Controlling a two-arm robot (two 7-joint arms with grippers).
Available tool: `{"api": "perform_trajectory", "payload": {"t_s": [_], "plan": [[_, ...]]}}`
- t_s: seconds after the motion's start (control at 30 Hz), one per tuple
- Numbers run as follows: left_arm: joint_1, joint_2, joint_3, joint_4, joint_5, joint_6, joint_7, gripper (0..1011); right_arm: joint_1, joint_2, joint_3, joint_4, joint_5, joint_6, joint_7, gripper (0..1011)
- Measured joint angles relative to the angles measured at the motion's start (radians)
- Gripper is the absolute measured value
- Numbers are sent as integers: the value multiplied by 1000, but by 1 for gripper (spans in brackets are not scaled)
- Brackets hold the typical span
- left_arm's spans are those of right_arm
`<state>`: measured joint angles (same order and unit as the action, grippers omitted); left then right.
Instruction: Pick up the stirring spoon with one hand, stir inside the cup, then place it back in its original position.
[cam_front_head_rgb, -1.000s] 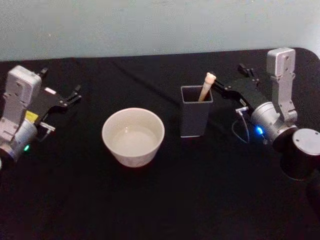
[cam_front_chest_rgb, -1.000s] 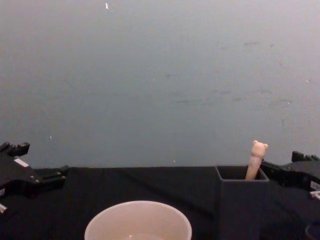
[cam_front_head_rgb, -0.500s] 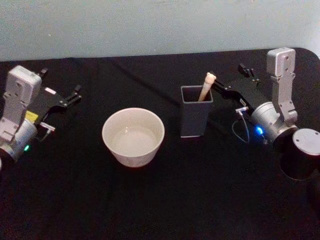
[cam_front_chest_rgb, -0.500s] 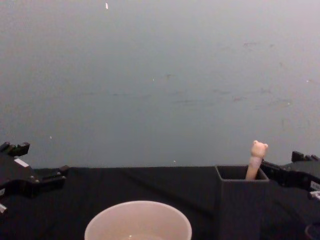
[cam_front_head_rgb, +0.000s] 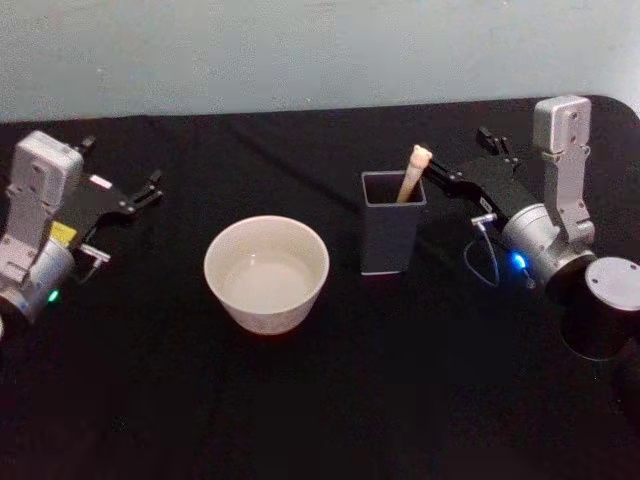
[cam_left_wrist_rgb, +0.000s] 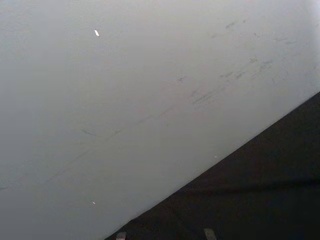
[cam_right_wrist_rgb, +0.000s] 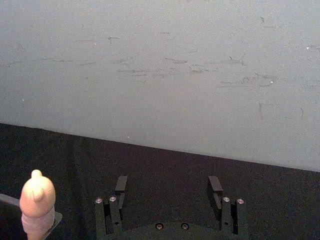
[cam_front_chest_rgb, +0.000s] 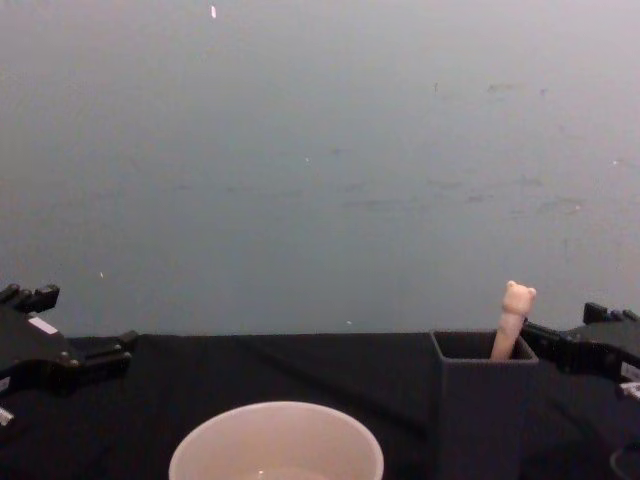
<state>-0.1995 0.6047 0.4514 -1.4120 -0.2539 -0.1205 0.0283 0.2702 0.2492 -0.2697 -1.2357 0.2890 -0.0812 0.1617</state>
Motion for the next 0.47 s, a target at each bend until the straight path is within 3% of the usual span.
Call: {"api": "perform_trajectory", "payload": {"t_s": [0.47], "plan": [[0,0,0,0,0,0,0,1001,0,0,0,0,0,0,0,1002]]}}
